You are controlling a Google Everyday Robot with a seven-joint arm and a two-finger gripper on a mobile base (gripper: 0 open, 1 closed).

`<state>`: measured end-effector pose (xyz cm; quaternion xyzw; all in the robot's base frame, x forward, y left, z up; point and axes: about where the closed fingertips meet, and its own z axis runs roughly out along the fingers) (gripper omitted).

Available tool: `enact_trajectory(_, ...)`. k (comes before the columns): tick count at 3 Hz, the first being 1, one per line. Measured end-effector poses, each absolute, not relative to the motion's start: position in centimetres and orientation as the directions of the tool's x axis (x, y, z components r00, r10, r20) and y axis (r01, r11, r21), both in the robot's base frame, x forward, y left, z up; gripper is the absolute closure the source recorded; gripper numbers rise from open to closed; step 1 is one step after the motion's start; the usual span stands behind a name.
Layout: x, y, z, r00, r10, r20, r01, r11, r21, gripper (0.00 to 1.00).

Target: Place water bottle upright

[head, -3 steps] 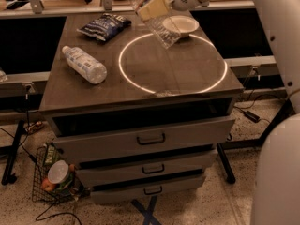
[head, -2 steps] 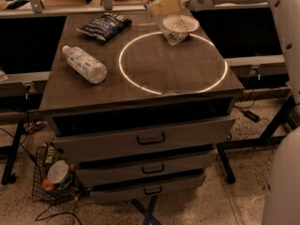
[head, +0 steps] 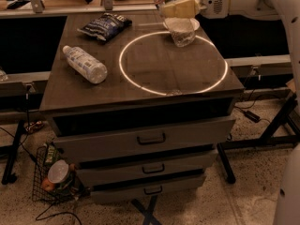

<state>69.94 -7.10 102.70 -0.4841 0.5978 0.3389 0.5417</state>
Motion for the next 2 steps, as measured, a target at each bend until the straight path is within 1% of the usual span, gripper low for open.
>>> enact_trajectory(1, 69.9, -7.1, 102.7, 0.055, -0.211, -0.976, -0.946, 0.301, -0.119, 1.0)
enact_trajectory(2, 70.6, -9.4, 103.0, 0.071, -0.127, -0.989, -0.929, 0.353, -0.112, 1.0)
